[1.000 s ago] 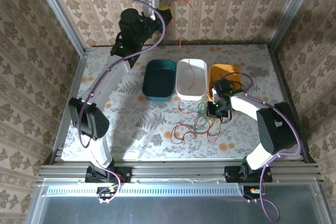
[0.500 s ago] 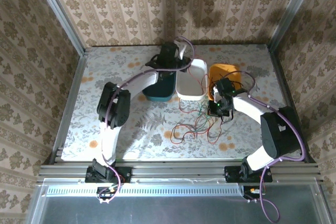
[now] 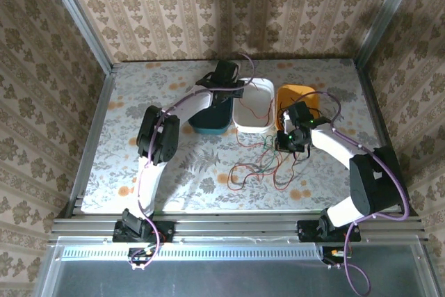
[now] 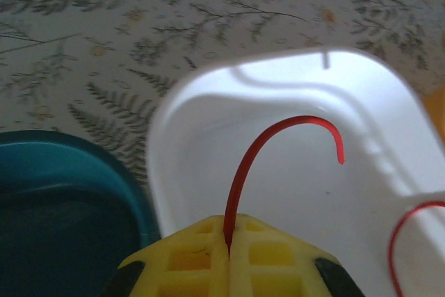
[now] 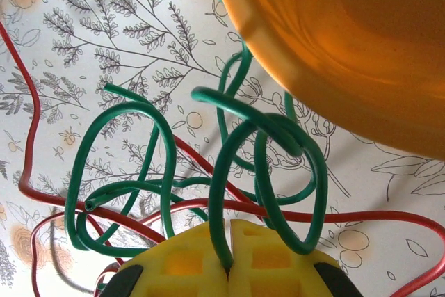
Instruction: Untangle the cables
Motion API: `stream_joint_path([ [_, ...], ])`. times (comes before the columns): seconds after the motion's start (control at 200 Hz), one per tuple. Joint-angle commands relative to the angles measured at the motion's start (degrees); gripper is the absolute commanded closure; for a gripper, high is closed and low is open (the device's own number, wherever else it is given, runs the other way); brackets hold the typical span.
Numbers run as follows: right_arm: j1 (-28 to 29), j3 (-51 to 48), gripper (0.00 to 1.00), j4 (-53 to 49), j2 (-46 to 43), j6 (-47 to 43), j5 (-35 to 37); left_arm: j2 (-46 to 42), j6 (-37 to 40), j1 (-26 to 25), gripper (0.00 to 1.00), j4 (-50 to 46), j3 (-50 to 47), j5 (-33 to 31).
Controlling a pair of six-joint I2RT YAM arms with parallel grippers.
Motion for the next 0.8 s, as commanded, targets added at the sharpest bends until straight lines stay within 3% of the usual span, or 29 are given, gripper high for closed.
stream_joint_path([
  [0.0,-0.23,0.78,1.00,-1.50,-1.58,0.92,0.27,-4.22,-0.54,0.77,1.00,1.36,-0.79,-4.55],
  [0.35,-0.26,1.22,1.00,-1.48,-1.40,1.05,0.78,4.74,15.32,-4.79,1.00,-13.59,14.93,-14.54],
  [0.655,-0.28,1.22,1.00,-1.50,-1.93,0.91,0.61,11.08,18.60,-6.31,1.00,-16.84,21.32,-18.60],
  [0.795,-0.26,1.49,1.00,-1.50,-1.87,0.91,0.09,12.59,17.73,-6.00,1.00,-17.19,22.18,-16.59],
])
